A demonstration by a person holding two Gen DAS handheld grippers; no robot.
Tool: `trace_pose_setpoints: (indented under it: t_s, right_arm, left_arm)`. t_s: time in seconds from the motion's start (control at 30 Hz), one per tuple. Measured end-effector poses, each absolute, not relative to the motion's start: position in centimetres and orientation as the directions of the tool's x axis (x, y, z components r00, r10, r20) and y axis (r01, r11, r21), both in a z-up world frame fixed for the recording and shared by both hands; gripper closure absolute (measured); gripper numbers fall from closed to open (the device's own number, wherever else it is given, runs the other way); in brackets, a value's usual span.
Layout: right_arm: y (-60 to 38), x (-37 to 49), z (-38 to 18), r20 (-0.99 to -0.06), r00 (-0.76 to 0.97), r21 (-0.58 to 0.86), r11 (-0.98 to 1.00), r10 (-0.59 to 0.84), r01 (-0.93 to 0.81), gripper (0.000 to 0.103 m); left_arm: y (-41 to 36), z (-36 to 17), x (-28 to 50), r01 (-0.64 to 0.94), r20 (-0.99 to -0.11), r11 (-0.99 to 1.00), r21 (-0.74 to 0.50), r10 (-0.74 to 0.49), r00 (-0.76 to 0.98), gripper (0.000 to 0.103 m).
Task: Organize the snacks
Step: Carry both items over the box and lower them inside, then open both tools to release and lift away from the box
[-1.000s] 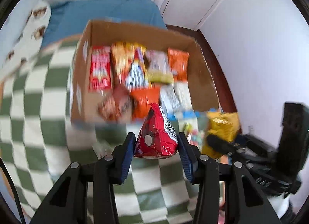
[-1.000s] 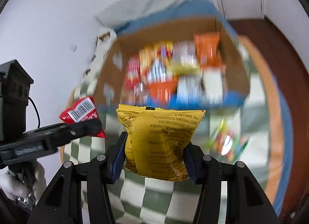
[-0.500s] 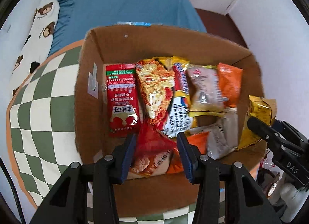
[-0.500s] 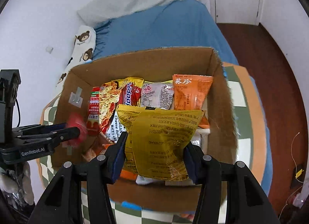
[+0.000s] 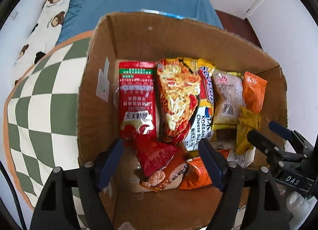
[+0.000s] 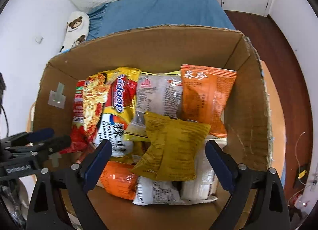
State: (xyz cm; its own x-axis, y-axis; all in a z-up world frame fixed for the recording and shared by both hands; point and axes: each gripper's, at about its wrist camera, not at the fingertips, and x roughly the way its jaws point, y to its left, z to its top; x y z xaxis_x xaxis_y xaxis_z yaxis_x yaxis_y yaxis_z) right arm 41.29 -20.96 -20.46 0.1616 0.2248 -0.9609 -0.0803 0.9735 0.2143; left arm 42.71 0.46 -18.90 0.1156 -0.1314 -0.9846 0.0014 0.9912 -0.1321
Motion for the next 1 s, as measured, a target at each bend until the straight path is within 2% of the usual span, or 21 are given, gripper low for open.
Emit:
trace_pose_setpoints:
  t_s: [0.03, 0.07, 0.23, 0.6, 1.0]
  right_arm:
    - [-21.0, 41.2, -20.4, -0.962, 0.163, 0.208, 0.975, 0.218, -0.079, 0.005]
    - [-21.2, 41.1, -20.4, -0.964, 0.163, 0.198, 0.977, 0.208, -0.077, 0.005]
    - [-21.6, 40.3, -19.7, -0.967, 0.185, 0.164, 0.984, 0.175, -0.076, 0.005]
    - [-22.5, 36.6, -16.9, -0.959, 0.259, 0.099, 0.992, 0.115, -0.072, 0.002]
    - [-22.4, 30.2, -9.4, -0.896, 0.434, 0.055, 0.993, 0.096, -0.106, 0.002]
  left_arm:
    - [0.4, -18.8, 42.7, 0.001, -0.984, 0.991, -0.132, -0.131, 0.123, 0.006]
    - [0.4, -18.7, 42.6, 0.0, -0.982, 0.991, -0.133, -0.131, 0.135, 0.002]
    - [0.0, -18.1, 42.0, 0.007, -0.977, 0.991, -0.136, -0.136, 0.164, 0.001]
    - [-1.0, -14.8, 38.9, 0.003, -0.955, 0.999, -0.05, -0.049, 0.292, 0.001]
    - [-2.4, -10.4, 32.1, 0.008, -0.897, 1.0, -0.027, -0.028, 0.442, 0.001]
